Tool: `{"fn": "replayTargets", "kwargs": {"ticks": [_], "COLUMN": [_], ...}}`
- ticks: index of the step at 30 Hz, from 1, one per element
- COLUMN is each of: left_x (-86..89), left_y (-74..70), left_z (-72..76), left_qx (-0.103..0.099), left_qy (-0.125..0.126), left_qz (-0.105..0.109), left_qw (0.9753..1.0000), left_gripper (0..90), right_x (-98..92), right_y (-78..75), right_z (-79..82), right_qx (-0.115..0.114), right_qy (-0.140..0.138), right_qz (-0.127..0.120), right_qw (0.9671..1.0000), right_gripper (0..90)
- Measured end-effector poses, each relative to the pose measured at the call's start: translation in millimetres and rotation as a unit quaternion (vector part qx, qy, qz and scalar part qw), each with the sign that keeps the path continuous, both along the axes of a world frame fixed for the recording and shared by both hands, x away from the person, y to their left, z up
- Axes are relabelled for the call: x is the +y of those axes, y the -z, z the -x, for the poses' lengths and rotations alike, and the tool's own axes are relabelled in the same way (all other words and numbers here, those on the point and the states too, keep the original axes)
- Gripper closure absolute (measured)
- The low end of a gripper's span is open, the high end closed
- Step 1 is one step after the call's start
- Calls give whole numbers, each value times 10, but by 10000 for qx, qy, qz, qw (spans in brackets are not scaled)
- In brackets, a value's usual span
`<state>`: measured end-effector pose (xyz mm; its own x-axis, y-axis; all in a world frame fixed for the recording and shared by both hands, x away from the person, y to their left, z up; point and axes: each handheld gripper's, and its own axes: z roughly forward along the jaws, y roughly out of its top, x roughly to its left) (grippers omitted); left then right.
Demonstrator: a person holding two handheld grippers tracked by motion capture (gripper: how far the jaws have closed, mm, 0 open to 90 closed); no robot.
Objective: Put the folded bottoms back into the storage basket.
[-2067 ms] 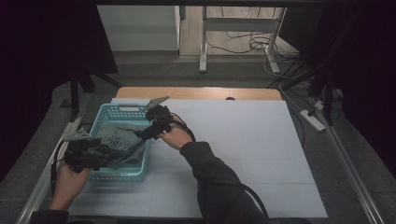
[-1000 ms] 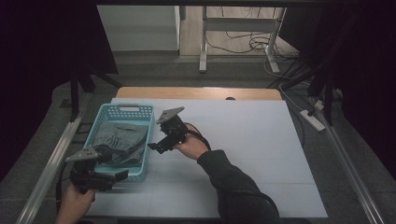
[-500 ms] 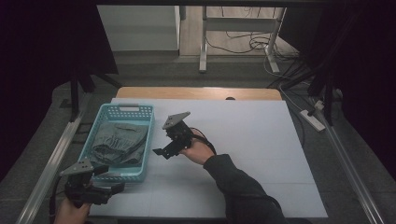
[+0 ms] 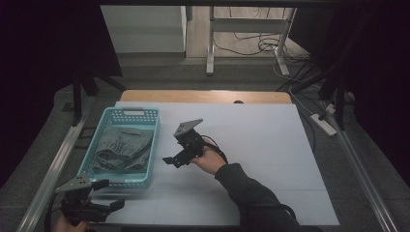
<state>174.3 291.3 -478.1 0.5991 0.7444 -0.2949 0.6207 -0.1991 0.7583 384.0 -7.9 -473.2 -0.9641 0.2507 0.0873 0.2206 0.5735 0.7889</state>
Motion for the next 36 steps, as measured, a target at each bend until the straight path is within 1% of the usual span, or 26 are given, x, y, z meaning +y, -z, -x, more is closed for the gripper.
{"fn": "replayTargets", "kwargs": {"ticks": [4, 6, 10, 15, 21, 23, 26, 32, 35, 36], "left_x": [16, 20, 28, 41, 36, 33, 32, 38, 40, 39], "left_y": [-3, -2, -1, 4, 5, 4, 5, 7, 8, 9], "left_z": [25, 26, 23, 19, 16, 17, 14, 12, 9, 9], "left_qx": [-44, -33, -7, 29, 39, 33, 44, 58, 68, 77], "left_qy": [-63, -114, -162, -193, -177, -162, -147, -140, -144, -152], "left_qz": [-52, -96, -181, -142, -175, -178, -172, -149, -135, -132], "left_qw": [10000, 9999, 9997, 9997, 9997, 9997, 9997, 9998, 9998, 9998], "left_gripper": [0, 0, 0, 0, 0, 0, 0, 0, 0, 0], "right_x": [-45, -79, -144, -219, -342, -385, -437, -507, -544, -556], "right_y": [9, 14, 12, -17, -28, -23, -18, -6, 0, 5], "right_z": [32, 42, 56, 84, 103, 121, 154, 223, 245, 254], "right_qx": [-21, -15, 48, -13, -48, -111, -217, -255, -265, -235], "right_qy": [-18, 5, 53, 67, 158, 151, 120, 95, 87, 95], "right_qz": [65, 101, 79, 177, 235, 208, 284, 419, 454, 434], "right_qw": [10000, 9999, 9999, 9998, 9996, 9996, 9993, 9988, 9986, 9987], "right_gripper": [13, 13, 13, 13, 13, 13, 13, 13, 13, 13]}}
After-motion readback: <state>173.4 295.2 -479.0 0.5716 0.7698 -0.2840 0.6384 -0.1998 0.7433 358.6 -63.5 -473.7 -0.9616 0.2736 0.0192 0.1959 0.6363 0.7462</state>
